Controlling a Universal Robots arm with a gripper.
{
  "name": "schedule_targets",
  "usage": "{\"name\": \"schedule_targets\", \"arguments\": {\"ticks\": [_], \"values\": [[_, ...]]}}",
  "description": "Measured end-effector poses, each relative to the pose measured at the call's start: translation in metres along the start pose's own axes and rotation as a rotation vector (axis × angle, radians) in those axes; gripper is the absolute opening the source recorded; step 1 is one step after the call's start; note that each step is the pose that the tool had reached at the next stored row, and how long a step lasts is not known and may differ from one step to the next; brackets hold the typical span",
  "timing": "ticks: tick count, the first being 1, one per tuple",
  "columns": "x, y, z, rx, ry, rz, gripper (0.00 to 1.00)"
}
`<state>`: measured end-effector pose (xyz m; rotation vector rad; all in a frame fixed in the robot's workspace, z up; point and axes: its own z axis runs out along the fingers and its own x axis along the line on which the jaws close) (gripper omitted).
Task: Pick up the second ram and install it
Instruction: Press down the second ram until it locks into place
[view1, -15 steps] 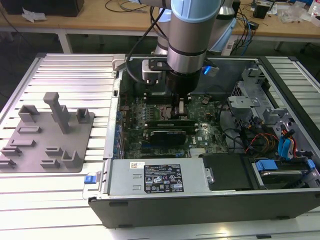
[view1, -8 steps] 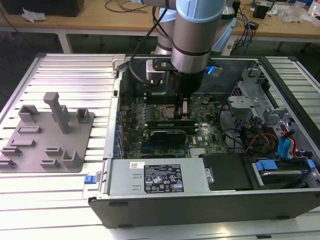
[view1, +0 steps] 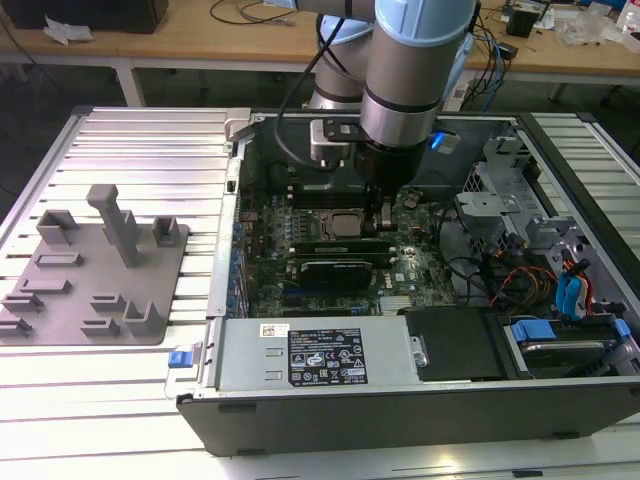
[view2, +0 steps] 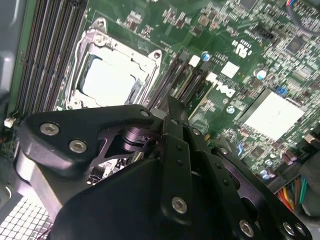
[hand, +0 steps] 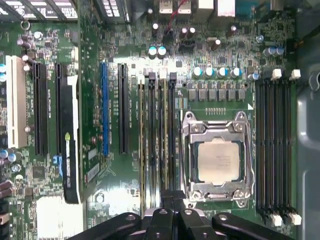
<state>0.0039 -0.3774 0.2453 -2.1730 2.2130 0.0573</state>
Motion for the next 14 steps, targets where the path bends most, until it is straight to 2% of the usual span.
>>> {"name": "schedule_targets", "arguments": {"ticks": [4, 6, 8, 10, 14], "values": [[-0.0001, -0.0082, 0.0, 0.0, 0.0, 0.0, 0.08], [-0.0001, -0.0082, 0.0, 0.0, 0.0, 0.0, 0.08], [-0.0002, -0.0117, 0.0003, 0.0, 0.0, 0.0, 0.08], [0.0, -0.0121, 0.0043, 0.0, -0.0001, 0.0, 0.08], [0.0001, -0.0137, 0.0071, 0.0, 0.0, 0.0, 0.08]]}}
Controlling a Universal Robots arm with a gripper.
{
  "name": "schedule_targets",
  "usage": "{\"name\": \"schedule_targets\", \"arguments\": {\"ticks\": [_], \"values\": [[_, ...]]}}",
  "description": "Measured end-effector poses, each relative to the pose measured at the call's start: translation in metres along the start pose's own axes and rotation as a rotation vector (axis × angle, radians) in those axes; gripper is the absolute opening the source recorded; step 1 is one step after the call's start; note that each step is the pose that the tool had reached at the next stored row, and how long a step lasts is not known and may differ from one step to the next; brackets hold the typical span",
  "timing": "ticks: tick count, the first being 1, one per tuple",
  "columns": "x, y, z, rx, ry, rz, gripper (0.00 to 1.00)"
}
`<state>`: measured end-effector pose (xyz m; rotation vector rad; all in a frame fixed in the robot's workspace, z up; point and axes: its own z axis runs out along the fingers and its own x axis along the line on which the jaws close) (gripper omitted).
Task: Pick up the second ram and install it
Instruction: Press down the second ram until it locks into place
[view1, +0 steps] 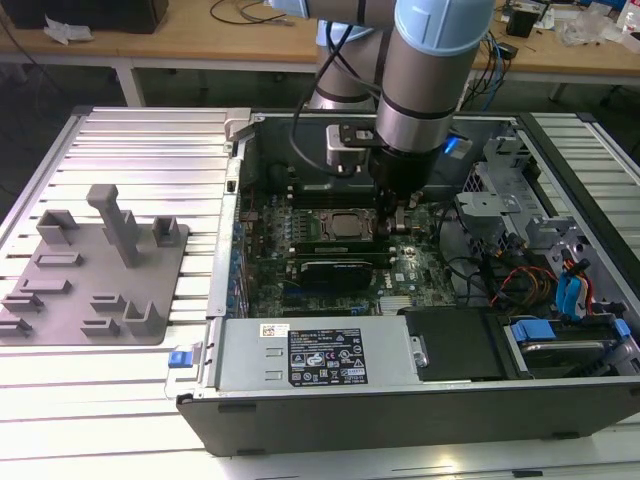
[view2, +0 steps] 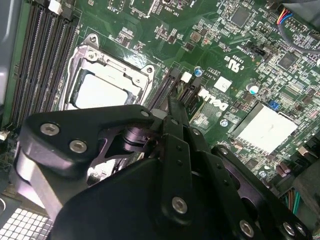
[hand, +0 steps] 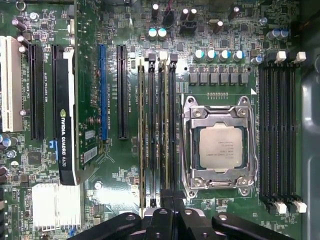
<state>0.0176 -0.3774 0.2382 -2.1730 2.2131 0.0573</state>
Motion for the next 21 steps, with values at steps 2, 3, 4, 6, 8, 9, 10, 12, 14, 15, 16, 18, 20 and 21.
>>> {"name": "schedule_targets", "arguments": {"ticks": [2, 3, 4, 6, 8, 9, 10, 12, 14, 15, 16, 18, 20, 21], "values": [[0.0, -0.0008, 0.0005, 0.0, -0.0001, 0.0, 0.08], [0.0, -0.0011, 0.0011, 0.0001, -0.0002, 0.0, 0.08], [0.0001, -0.0015, 0.0025, 0.0001, -0.0001, 0.0, 0.08], [0.0002, -0.0015, 0.0035, 0.0, 0.0, 0.0, 0.08], [0.0002, -0.0017, 0.0036, 0.0, 0.0001, 0.0, 0.08], [0.0001, -0.0017, 0.0043, 0.0001, -0.0002, 0.0, 0.08], [0.0002, -0.0017, 0.0052, 0.0001, -0.0002, 0.0, 0.08], [0.0003, -0.0017, 0.0062, 0.0, 0.0003, 0.0, 0.08], [0.0004, -0.0017, 0.0075, 0.0001, 0.0006, 0.0, 0.08], [0.0005, -0.0017, 0.0081, -0.0002, 0.0007, 0.0, 0.08], [0.0004, -0.0017, 0.0084, 0.0, 0.0002, 0.0, 0.08], [0.0005, -0.0017, 0.0094, -0.0001, 0.0006, 0.0, 0.08], [0.0006, -0.0017, 0.0097, -0.0001, 0.0004, 0.0, 0.08], [0.0001, -0.0017, 0.0074, 0.0005, -0.0021, 0.0, 0.08]]}}
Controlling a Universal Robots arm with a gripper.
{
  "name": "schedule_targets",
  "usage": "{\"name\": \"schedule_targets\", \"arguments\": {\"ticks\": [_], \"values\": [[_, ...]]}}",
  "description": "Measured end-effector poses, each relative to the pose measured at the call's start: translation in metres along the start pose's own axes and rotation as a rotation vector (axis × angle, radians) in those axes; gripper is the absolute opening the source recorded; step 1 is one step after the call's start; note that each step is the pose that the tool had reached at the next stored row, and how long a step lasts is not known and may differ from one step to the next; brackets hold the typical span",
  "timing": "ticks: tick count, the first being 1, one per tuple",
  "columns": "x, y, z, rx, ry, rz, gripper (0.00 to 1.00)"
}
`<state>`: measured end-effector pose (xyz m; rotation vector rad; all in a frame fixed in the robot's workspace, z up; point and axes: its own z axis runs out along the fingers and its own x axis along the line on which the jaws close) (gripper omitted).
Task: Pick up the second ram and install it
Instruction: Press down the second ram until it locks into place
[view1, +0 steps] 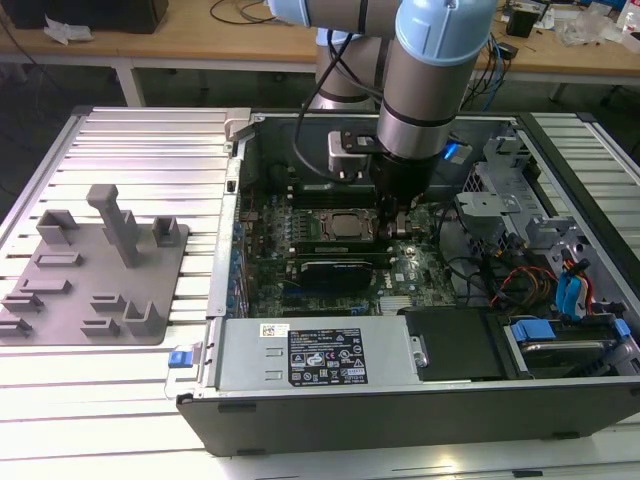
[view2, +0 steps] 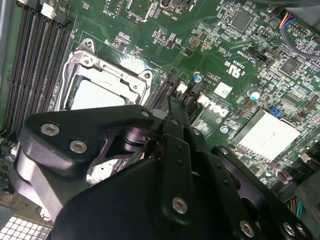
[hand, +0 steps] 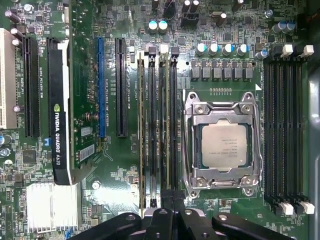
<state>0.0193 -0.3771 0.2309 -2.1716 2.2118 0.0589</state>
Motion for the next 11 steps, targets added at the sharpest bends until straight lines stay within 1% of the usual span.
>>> {"name": "schedule_targets", "arguments": {"ticks": [1, 3, 4, 6, 7, 10, 11], "values": [[0.0, 0.0001, -0.0068, -0.0005, 0.0034, 0.0, 0.08], [-0.0005, 0.0, -0.014, -0.0005, 0.0049, 0.0, 0.08], [-0.0006, 0.0, -0.0162, -0.0004, 0.0053, 0.0, 0.08], [-0.0006, 0.0002, -0.0162, -0.0004, 0.0057, 0.0, 0.08], [-0.0005, 0.0035, -0.0162, -0.0004, 0.0058, 0.0, 0.08], [-0.0001, 0.0223, -0.0161, -0.0003, 0.0059, 0.0, 0.08], [-0.0001, 0.0266, -0.0161, -0.0002, 0.0059, 0.0, 0.08]]}}
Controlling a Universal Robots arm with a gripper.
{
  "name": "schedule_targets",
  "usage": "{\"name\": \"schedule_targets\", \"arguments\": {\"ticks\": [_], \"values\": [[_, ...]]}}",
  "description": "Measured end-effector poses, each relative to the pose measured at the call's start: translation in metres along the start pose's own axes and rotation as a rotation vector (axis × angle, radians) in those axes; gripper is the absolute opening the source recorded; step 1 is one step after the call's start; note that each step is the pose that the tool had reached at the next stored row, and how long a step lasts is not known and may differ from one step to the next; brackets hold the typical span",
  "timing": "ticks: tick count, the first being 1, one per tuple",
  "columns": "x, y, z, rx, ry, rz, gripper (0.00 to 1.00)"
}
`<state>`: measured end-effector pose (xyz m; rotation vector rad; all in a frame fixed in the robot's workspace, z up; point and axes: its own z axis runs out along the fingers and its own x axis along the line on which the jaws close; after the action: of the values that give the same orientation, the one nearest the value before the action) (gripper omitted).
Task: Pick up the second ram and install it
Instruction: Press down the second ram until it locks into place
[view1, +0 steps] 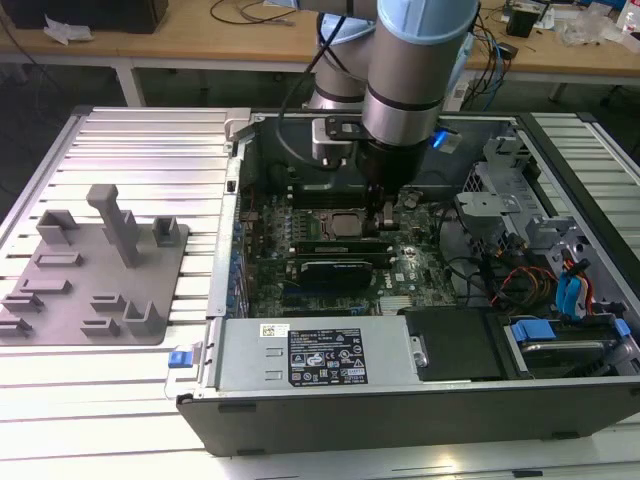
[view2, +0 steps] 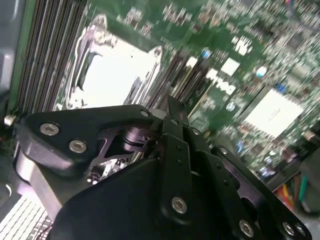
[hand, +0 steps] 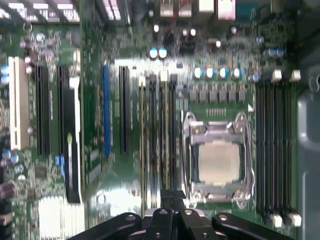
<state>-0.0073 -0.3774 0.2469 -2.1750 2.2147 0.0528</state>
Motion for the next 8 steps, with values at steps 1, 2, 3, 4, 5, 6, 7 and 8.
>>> {"name": "schedule_targets", "arguments": {"ticks": [1, 2, 3, 4, 5, 6, 7, 8], "values": [[0.0, 0.0048, 0.0001, 0.0002, -0.0002, 0.0, 0.08], [0.0001, 0.0107, 0.0002, 0.0004, -0.0004, 0.0, 0.08], [0.0003, 0.0192, 0.0002, 0.0005, -0.0003, 0.0, 0.08], [0.0005, 0.0255, 0.0002, 0.0005, -0.0002, 0.0, 0.08], [0.0006, 0.0344, 0.0003, 0.0005, -0.0002, 0.0, 0.08], [0.0007, 0.0425, 0.0006, 0.0005, -0.0003, 0.0, 0.08], [0.0009, 0.0472, 0.0011, 0.0005, -0.0002, 0.0, 0.08], [0.0011, 0.0509, 0.0027, 0.0004, 0.0, 0.0, 0.08]]}}
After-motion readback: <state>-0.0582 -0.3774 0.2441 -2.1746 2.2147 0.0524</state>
